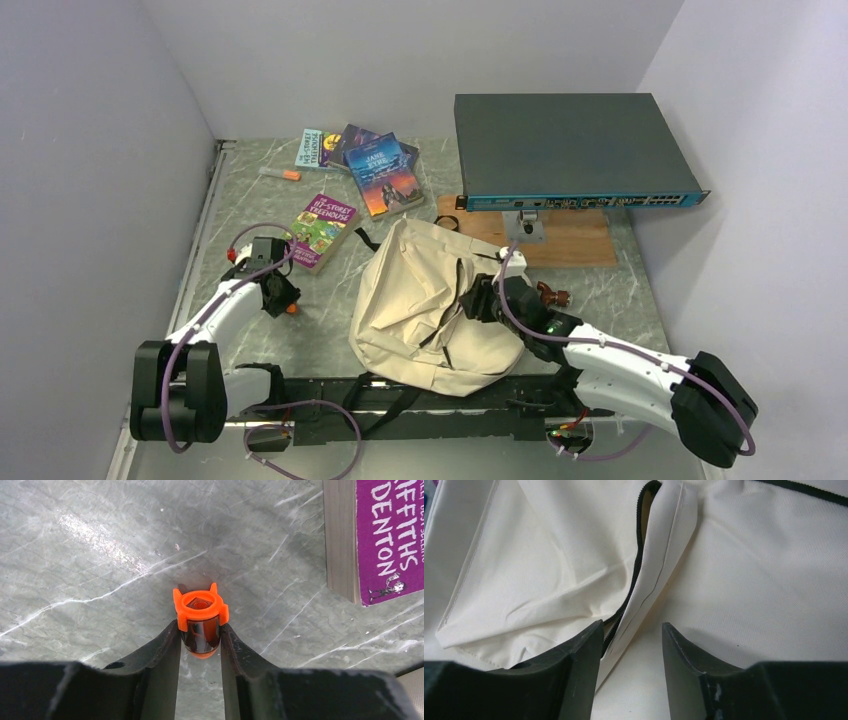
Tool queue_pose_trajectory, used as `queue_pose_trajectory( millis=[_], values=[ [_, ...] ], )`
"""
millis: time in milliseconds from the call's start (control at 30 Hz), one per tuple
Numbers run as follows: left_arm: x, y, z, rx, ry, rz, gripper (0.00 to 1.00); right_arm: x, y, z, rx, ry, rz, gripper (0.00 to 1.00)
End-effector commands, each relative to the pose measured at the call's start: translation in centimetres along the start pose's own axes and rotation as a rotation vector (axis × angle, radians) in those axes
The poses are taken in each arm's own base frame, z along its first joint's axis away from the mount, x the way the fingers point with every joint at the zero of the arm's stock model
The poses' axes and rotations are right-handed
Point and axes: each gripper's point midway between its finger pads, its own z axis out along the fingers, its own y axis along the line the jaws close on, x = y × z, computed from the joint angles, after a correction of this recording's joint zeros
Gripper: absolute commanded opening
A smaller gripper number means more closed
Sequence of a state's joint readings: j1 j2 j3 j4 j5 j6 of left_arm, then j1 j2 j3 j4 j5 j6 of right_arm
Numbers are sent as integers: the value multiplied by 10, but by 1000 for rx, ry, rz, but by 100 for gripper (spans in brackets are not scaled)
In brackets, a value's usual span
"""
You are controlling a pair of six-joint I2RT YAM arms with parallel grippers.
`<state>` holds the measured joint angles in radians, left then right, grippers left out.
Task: Pack the student bag
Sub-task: Pick up the stationery from the center of the board, then place the stationery in the student bag.
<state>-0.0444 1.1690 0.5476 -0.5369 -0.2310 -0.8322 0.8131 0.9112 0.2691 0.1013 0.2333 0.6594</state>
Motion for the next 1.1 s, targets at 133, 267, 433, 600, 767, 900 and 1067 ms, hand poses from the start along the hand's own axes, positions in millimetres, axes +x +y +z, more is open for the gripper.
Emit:
queue_pose_trajectory(
  millis=[133, 267, 433, 600, 767, 900, 1067],
  values=[
    [-8, 0, -16, 31, -41, -15, 25, -24, 9, 12, 52, -11, -46, 55],
    [-2, -13, -39, 157, -20, -4, 23, -19, 4, 17, 76, 3, -42, 56],
    [18, -47, -78, 448, 14, 27, 25, -14, 3, 22, 93, 24, -27, 51],
    [49, -89, -127, 821, 72, 41, 23, -9, 4, 23, 69, 26, -26, 5],
    [78, -127, -173, 1041, 104, 83, 24, -15, 14, 11, -57, -55, -42, 0],
    [114, -164, -204, 1114, 164, 222, 25, -22, 25, 2, -149, -119, -47, 0],
    [167, -221, -235, 1189, 254, 397, 26, -21, 31, -3, -204, -133, -56, 0]
  ],
)
